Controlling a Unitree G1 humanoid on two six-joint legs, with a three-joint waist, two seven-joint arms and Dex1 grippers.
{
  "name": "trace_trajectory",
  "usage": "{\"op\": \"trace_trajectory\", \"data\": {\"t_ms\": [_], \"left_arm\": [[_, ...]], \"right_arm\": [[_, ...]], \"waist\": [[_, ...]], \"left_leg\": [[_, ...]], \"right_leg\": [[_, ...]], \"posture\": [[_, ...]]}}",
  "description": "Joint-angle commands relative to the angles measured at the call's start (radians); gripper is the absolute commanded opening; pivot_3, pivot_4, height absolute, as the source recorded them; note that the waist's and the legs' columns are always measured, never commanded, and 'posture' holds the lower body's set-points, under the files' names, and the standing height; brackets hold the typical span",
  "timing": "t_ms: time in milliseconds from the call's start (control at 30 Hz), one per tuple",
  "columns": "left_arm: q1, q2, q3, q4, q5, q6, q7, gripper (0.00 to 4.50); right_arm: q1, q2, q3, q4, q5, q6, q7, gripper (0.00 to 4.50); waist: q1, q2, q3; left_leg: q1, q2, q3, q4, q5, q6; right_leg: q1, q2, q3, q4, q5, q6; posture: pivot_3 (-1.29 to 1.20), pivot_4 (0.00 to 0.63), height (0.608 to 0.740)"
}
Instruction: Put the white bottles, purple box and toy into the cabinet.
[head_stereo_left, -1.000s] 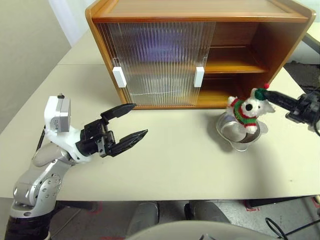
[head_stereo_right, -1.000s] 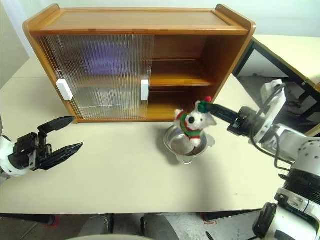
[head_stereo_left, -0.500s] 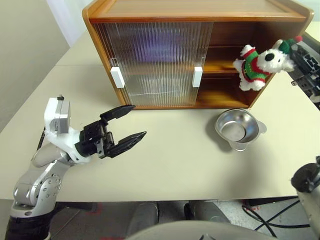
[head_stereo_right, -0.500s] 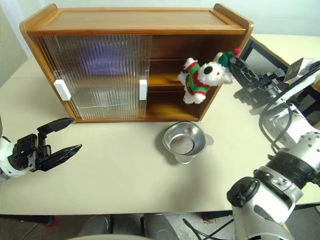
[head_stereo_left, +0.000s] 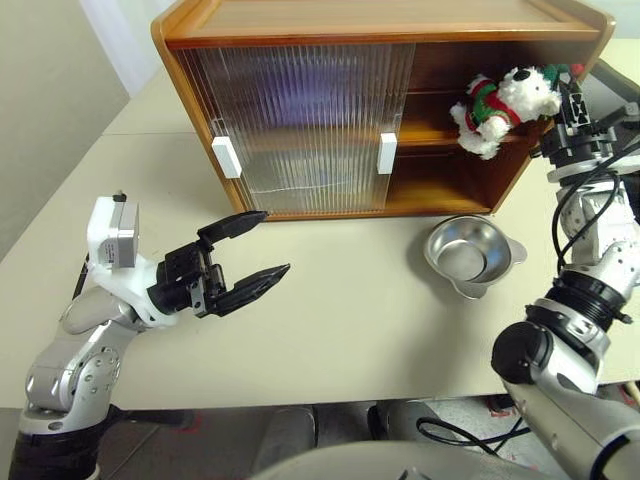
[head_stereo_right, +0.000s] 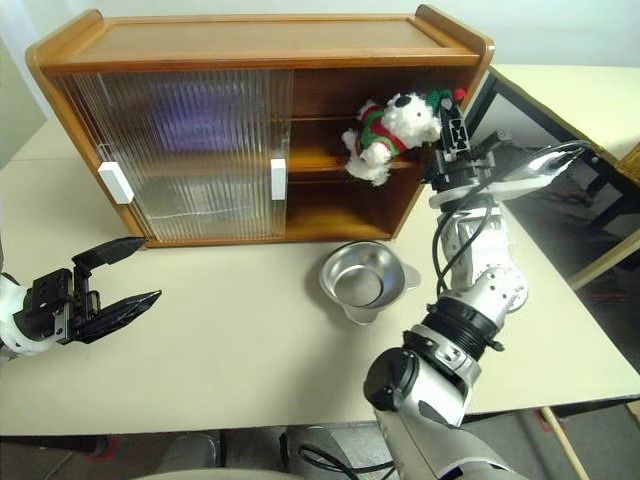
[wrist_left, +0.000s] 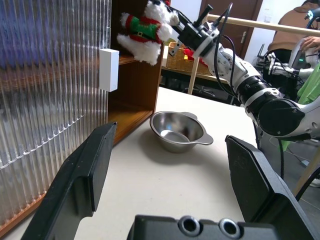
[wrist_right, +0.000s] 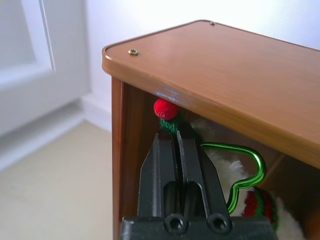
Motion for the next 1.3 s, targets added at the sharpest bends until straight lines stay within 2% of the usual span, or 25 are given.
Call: {"op": "trace_trajectory", "data": {"t_ms": [33,267,500,800,1033,1300], "left_arm": [[0.003,0.006,0.008,0.005,0.005,-0.002,-0.006,4.50],[0.005,0.006,0.007,0.007,0.002,0.000,-0.011,4.50],[0.000,0.004,0.004,0.003,0.004,0.002,-0.007,4.50],[0.002,0.005,0.002,-0.014,-0.002,0.011,0.006,4.50],[-0.002,0.010,0.002,-0.038,-0.009,0.030,0.027,4.50],[0.001,0.012,0.003,-0.061,-0.015,0.049,0.050,4.50]], "right_arm": [[-0.016,0.025,0.012,-0.027,0.073,-0.072,-0.042,0.04],[-0.004,0.034,0.053,-0.044,0.137,-0.134,-0.069,0.04],[0.092,0.030,0.200,-0.095,0.052,-0.115,-0.067,0.04],[0.147,0.075,0.328,-0.127,-0.163,-0.264,-0.015,0.04],[0.100,0.077,0.392,-0.009,-0.393,-0.421,0.026,0.04],[0.026,0.125,0.406,0.081,-0.480,-0.516,0.039,0.04]], "waist": [[0.001,0.000,0.000],[0.001,0.001,0.000],[-0.001,0.003,-0.003],[-0.006,0.006,-0.005],[-0.008,0.007,-0.005],[-0.008,0.007,-0.005]], "left_leg": [[0.000,0.000,0.000,0.000,0.000,0.000],[-0.001,0.000,-0.001,0.000,0.000,0.000],[-0.001,0.001,-0.001,0.000,0.000,0.000],[-0.001,0.002,-0.001,0.001,0.000,0.000],[-0.001,0.004,-0.001,0.001,0.000,0.000],[-0.001,0.007,0.002,-0.003,0.000,0.000]], "right_leg": [[0.000,0.000,-0.001,0.000,0.000,0.000],[-0.001,-0.001,-0.002,0.000,0.000,-0.001],[-0.001,-0.001,-0.003,0.000,0.001,-0.002],[-0.001,-0.001,-0.004,0.000,0.002,-0.003],[-0.002,-0.001,-0.005,0.000,0.004,-0.006],[-0.005,-0.001,-0.006,0.000,0.006,-0.009]], "posture": [[-0.07,0.041,0.740],[-0.07,0.036,0.740],[-0.07,0.033,0.740],[-0.06,0.036,0.740],[-0.06,0.040,0.740],[-0.06,0.046,0.740]]}}
